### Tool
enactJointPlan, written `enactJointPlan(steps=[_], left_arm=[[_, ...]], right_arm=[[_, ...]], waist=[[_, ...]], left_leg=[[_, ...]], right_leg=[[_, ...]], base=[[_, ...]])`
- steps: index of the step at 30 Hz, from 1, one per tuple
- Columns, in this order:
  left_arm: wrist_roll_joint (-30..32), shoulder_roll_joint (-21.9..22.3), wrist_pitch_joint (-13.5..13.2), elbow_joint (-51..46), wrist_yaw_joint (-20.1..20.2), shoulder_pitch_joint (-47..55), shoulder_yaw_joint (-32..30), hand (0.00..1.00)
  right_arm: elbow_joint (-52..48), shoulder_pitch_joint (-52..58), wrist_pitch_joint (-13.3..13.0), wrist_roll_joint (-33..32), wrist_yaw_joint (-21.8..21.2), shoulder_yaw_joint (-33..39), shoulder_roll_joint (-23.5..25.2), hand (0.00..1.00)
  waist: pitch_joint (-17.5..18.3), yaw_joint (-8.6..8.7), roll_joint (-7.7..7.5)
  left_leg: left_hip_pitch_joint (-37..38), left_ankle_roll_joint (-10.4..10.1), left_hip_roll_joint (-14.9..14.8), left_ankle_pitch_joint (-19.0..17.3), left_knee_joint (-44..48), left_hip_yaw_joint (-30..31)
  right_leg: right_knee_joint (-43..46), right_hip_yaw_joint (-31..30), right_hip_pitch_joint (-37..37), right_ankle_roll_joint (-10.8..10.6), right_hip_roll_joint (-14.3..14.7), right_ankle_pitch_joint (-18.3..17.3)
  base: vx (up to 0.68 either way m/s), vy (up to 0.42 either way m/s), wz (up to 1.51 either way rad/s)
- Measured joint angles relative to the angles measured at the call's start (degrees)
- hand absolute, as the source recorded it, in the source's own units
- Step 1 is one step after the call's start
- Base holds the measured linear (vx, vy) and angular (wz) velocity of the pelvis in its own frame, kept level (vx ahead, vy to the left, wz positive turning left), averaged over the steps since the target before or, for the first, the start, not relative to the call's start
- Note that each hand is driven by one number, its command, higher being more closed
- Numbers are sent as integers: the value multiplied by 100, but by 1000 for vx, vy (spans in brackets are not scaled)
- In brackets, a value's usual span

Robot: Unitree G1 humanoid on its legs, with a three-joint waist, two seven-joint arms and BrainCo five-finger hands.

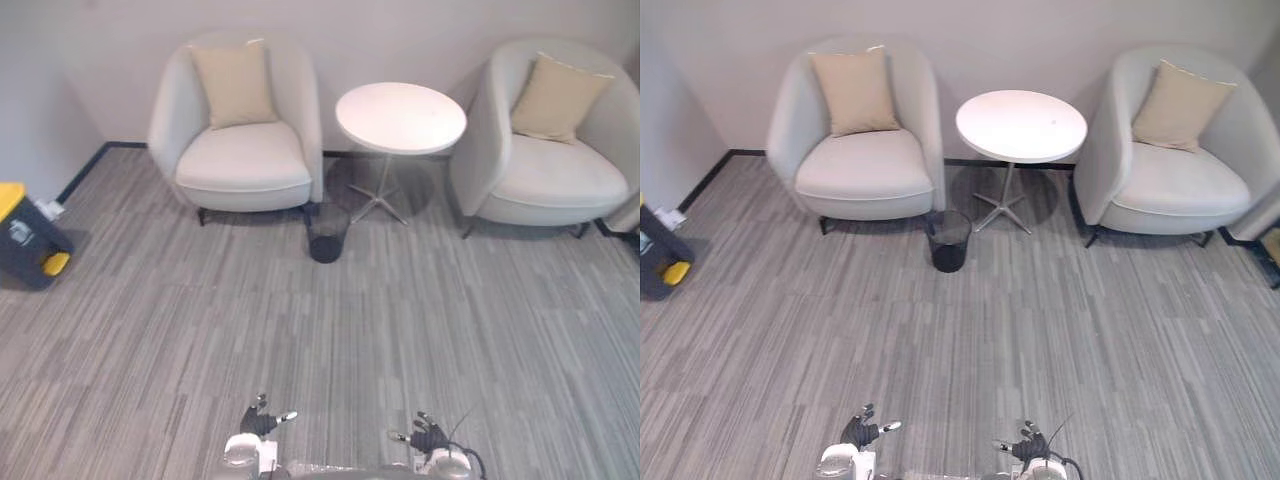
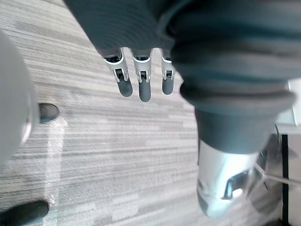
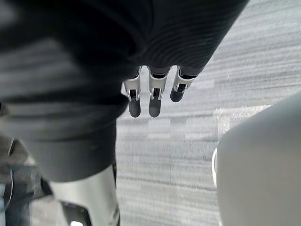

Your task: Organize the slippers on the shoe rack

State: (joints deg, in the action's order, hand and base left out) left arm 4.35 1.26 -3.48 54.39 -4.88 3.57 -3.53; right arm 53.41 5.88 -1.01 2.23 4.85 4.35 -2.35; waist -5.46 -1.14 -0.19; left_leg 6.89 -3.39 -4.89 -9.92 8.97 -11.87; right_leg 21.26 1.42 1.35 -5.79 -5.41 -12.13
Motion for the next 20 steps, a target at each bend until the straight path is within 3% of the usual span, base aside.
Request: enactJointPlan(steps=[4, 6, 7, 8, 9, 10, 11, 14, 20], left_arm=[[-20, -1, 6, 186, 2, -12, 23, 0], [-61, -102, -4, 241, 2, -68, -5, 0], [-61, -125, -17, 217, 3, -72, 53, 0], [-62, -6, -14, 190, 7, -78, 193, 0], [-62, -3, -20, 185, 6, -76, 240, 0], [-62, -27, -13, 181, 6, -57, 241, 0], [-93, -225, -13, 158, -11, 26, 231, 0], [-117, -363, -7, 201, -12, -22, 236, 0], [-128, -383, -9, 260, -11, -21, 242, 0]], right_arm=[[282, -12, -16, -20, 4, 246, -54, 0], [348, -137, -25, -25, 20, 300, 14, 0], [478, -170, -15, -50, 21, 375, 13, 0], [456, -141, -28, -92, 19, 460, -140, 0], [498, -158, -24, -93, 21, 488, -187, 0], [512, -154, -14, -91, 1, 478, -134, 0], [478, -153, -36, -99, -5, 458, 20, 0], [612, -188, -47, -136, -9, 504, 69, 0], [604, -200, -63, -236, -15, 507, 5, 0]], waist=[[238, 14, 130], [86, -16, -61], [131, 6, -165], [146, 136, 191], [125, 88, 242], [185, 65, 246], [147, 54, -32], [65, 54, -166], [18, 73, -79]], left_leg=[[5, -98, 14, 80, 129, -28], [-412, 48, 152, 120, 1054, 35], [-100, 173, 564, -2, -641, 367], [-133, 195, 372, 1613, -1435, 519], [-80, 182, 280, 1364, -1363, 428], [-68, 182, 287, 1371, -1331, 436], [-73, 169, 350, 1358, -1263, 459], [-71, 79, 329, 1247, -1255, 466], [62, 66, 401, 1273, -1424, 467]], right_leg=[[-762, -202, 286, 201, 25, 237], [-906, -252, 503, 297, -219, 343], [-987, -267, 629, 281, -401, 345], [-810, -76, 565, 230, -137, 363], [-645, -100, 491, 173, -101, 291], [-692, -97, 466, 135, -111, 141], [-1089, -26, 464, 226, -101, 276], [-1293, 6, 572, 214, -90, 265], [-1546, 14, 691, 180, -131, 173]], base=[[122, -13, -37], [113, 18, -19], [86, 59, 28], [72, 43, 22], [50, 79, 18], [65, 46, -8], [71, 28, 2], [11, -42, -7], [-80, -38, -13]])
